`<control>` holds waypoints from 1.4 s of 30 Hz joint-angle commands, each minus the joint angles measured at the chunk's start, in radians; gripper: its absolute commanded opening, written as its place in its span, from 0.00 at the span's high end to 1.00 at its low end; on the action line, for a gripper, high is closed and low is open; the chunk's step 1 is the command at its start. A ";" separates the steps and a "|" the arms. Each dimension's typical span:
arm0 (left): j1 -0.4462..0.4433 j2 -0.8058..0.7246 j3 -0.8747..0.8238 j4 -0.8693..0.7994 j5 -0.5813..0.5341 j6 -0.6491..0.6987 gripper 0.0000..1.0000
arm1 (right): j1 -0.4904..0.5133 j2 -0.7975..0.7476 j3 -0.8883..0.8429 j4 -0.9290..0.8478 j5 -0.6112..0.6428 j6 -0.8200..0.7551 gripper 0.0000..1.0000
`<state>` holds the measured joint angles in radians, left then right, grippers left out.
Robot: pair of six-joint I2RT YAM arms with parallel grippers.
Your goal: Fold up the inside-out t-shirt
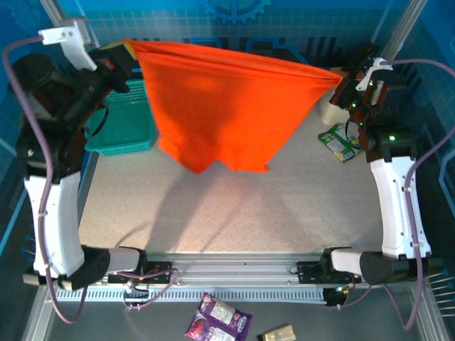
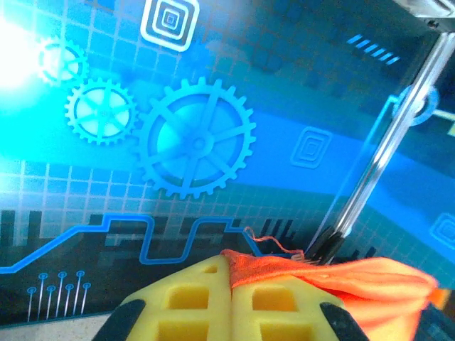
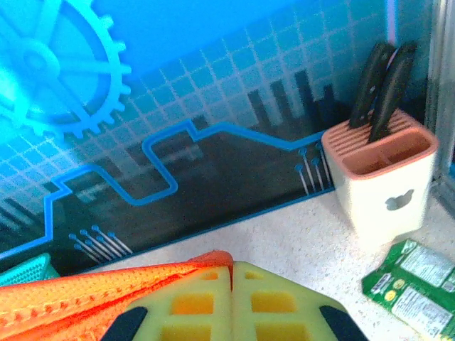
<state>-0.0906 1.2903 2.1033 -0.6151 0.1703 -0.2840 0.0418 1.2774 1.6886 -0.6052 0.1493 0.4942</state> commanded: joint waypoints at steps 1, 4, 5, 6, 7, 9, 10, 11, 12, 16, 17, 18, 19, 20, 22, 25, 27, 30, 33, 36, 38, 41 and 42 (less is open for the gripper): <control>0.020 -0.007 -0.189 0.027 -0.046 -0.029 1.00 | -0.078 -0.052 0.112 -0.032 0.133 -0.028 1.00; 0.020 -0.034 -0.339 0.065 -0.034 -0.064 1.00 | -0.111 -0.095 0.224 -0.048 0.282 -0.116 1.00; 0.020 -0.041 -0.373 0.079 -0.032 -0.073 1.00 | -0.110 -0.111 0.244 -0.033 0.314 -0.144 1.00; 0.021 -0.043 -0.386 0.087 -0.035 -0.077 1.00 | -0.111 -0.124 0.257 -0.017 0.319 -0.160 1.00; 0.026 -0.039 -0.378 0.084 -0.037 -0.072 1.00 | -0.111 -0.131 0.264 -0.008 0.305 -0.163 1.00; 0.049 -0.018 -0.267 0.037 -0.045 -0.052 1.00 | -0.110 -0.134 0.271 -0.018 0.250 -0.146 1.00; 0.052 -0.012 -0.205 0.021 -0.054 -0.034 1.00 | -0.110 -0.134 0.266 -0.024 0.226 -0.138 1.00; 0.052 -0.005 -0.140 0.010 -0.056 -0.018 1.00 | -0.109 -0.135 0.253 -0.028 0.199 -0.130 1.00; 0.053 -0.001 -0.087 0.002 -0.046 -0.014 1.00 | -0.109 -0.137 0.235 -0.031 0.170 -0.121 1.00; 0.052 0.016 -0.037 -0.035 0.057 -0.062 1.00 | -0.093 -0.106 0.159 -0.078 -0.085 -0.047 1.00; 0.051 0.015 -0.063 -0.028 0.110 -0.081 1.00 | -0.079 -0.094 0.129 -0.088 -0.163 -0.029 1.00; 0.051 0.015 -0.094 -0.018 0.156 -0.101 1.00 | -0.064 -0.089 0.088 -0.074 -0.224 -0.015 1.00; 0.049 0.017 -0.133 0.004 0.212 -0.131 1.00 | -0.037 -0.086 0.028 -0.054 -0.266 0.002 0.96; 0.044 0.019 -0.178 0.046 0.274 -0.171 1.00 | -0.007 -0.083 -0.025 -0.035 -0.285 0.010 0.92; 0.014 0.031 -0.246 0.137 0.349 -0.239 1.00 | 0.051 -0.070 -0.107 -0.012 -0.285 0.023 0.88; -0.092 0.087 -0.244 0.225 0.392 -0.265 1.00 | 0.130 -0.044 -0.214 0.032 -0.297 0.061 0.86; -0.171 0.152 -0.172 0.213 0.407 -0.246 1.00 | 0.193 -0.027 -0.269 0.057 -0.300 0.076 0.84; -0.280 0.256 0.002 0.130 0.389 -0.175 1.00 | 0.278 -0.012 -0.339 0.069 -0.264 0.078 0.80; -0.329 0.330 0.123 0.065 0.329 -0.129 1.00 | 0.318 -0.024 -0.398 0.062 -0.202 0.088 0.77; -0.333 0.367 0.127 0.029 0.238 -0.080 1.00 | 0.331 -0.059 -0.473 0.060 -0.156 0.099 0.71; -0.331 0.386 0.087 -0.009 0.137 -0.034 1.00 | 0.340 -0.082 -0.519 0.049 -0.129 0.099 0.68; -0.329 0.412 -0.006 -0.028 0.043 0.019 1.00 | 0.366 -0.106 -0.586 0.046 -0.109 0.105 0.62; -0.326 0.420 -0.033 -0.029 0.025 0.025 1.00 | 0.382 -0.107 -0.607 0.050 -0.105 0.108 0.59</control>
<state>-0.4221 1.6703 2.1357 -0.5816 0.3210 -0.3386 0.3851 1.1950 1.1244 -0.5602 0.0002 0.5941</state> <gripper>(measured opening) 0.051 0.395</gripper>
